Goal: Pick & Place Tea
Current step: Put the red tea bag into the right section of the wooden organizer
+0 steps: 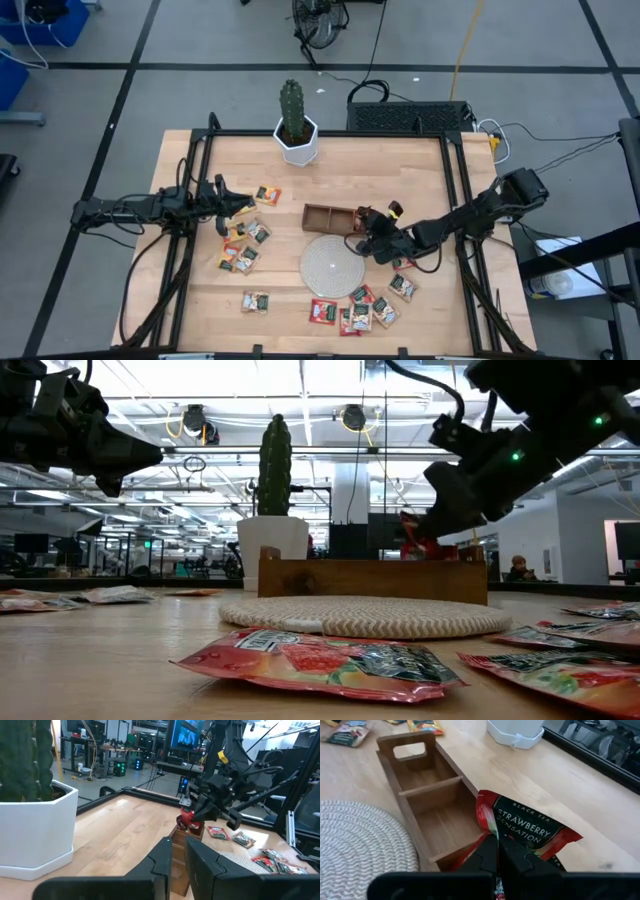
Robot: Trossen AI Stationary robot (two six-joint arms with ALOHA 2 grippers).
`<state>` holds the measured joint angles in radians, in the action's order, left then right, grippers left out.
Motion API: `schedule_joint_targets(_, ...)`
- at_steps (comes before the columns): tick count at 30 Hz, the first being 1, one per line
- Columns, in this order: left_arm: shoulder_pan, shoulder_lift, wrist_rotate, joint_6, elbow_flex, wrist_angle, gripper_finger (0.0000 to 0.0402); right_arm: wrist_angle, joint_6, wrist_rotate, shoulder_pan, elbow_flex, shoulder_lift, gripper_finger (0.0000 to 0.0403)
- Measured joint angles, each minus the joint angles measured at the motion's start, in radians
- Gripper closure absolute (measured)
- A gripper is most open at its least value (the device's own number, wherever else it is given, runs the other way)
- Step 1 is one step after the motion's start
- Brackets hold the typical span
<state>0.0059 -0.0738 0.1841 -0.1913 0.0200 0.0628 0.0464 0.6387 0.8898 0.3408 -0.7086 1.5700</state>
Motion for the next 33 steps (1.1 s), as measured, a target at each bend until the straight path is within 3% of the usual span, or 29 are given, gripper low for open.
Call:
schedule_joint_targets(6,0.0,0.0,0.0,0.0,0.0,0.0,0.035,0.003,0.0,0.0,0.0,0.0,0.0,0.0381)
schedule_joint_targets(17,0.0,0.0,0.0,0.0,0.0,0.0,0.035,0.012,-0.04,0.003,-0.006,0.0,0.0,0.0258)
schedule_joint_targets(21,0.0,0.0,0.0,0.0,0.0,0.0,0.035,0.073,-0.184,0.002,-0.008,0.0,-0.01,0.0241)
schedule_joint_targets(25,0.0,0.0,0.0,0.0,0.0,0.0,0.035,0.196,-0.465,-0.012,-0.003,0.0,-0.047,0.0243)
schedule_joint_targets(29,0.0,0.0,0.0,0.0,0.0,0.0,0.035,0.274,-0.674,-0.147,-0.012,-0.008,-0.115,0.0257)
schedule_joint_targets(33,0.0,0.0,0.0,0.0,0.0,0.0,0.035,-0.019,-0.661,-0.342,-0.082,-0.136,-0.159,0.0286)
